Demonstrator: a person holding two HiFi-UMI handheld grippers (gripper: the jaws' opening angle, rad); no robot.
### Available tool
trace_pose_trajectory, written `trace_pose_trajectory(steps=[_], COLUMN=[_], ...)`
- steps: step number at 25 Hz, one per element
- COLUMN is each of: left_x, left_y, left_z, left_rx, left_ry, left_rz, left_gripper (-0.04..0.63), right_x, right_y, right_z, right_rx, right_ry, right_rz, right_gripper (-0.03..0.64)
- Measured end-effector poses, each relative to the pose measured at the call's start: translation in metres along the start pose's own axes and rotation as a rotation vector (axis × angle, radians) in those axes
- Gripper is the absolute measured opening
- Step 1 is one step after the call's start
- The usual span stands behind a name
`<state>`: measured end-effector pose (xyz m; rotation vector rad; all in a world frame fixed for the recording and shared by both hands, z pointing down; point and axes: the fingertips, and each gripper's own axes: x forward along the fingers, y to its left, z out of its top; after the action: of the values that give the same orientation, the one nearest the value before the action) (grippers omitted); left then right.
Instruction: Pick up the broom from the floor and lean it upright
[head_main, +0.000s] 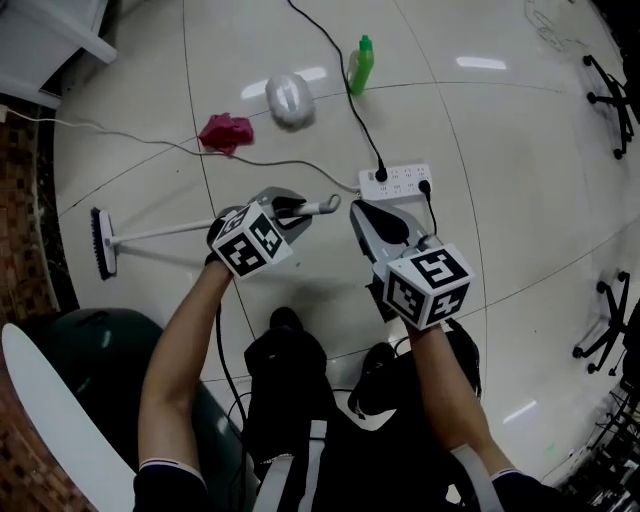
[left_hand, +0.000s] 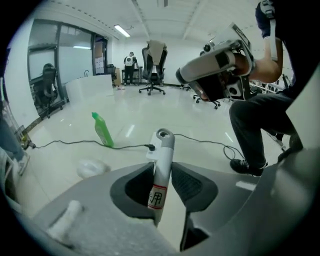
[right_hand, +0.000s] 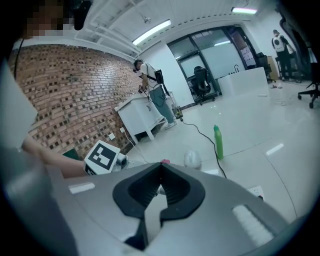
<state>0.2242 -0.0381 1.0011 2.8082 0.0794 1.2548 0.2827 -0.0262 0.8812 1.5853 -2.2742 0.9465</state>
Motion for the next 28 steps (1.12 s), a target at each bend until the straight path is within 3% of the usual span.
trace_pose_trajectory(steps=[8,14,21,28], left_x=[-0.167,-0.314,-0.463,-0.571], left_y=[0.025,0.056,0.096,0.127], left_z=[0.104,0.149,0.158,0.123], left_rx=[-0.069,-0.156,-0.268,-0.413], left_ry=[-0.090,-0.185,-0.290,-0.322], left_rz=[0.097,0.238,0.464,0.702], left_gripper=[0.109,0.107,0.103,0.099], right_x=[-0.060,-0.076,-0.057,-0.024], right_y=[0.085,0.179,0.310,0.383], right_z=[0.157,0.268,0.361,0.410], right_rx=[-0.059,-0.142,-0.286,-0.367], right_ry=[-0.003,-0.002,-0.012,-0.007], right_rz=[0.016,0.065,0.229,0.377], right_gripper=[0.003,0.003,0.003,0.003])
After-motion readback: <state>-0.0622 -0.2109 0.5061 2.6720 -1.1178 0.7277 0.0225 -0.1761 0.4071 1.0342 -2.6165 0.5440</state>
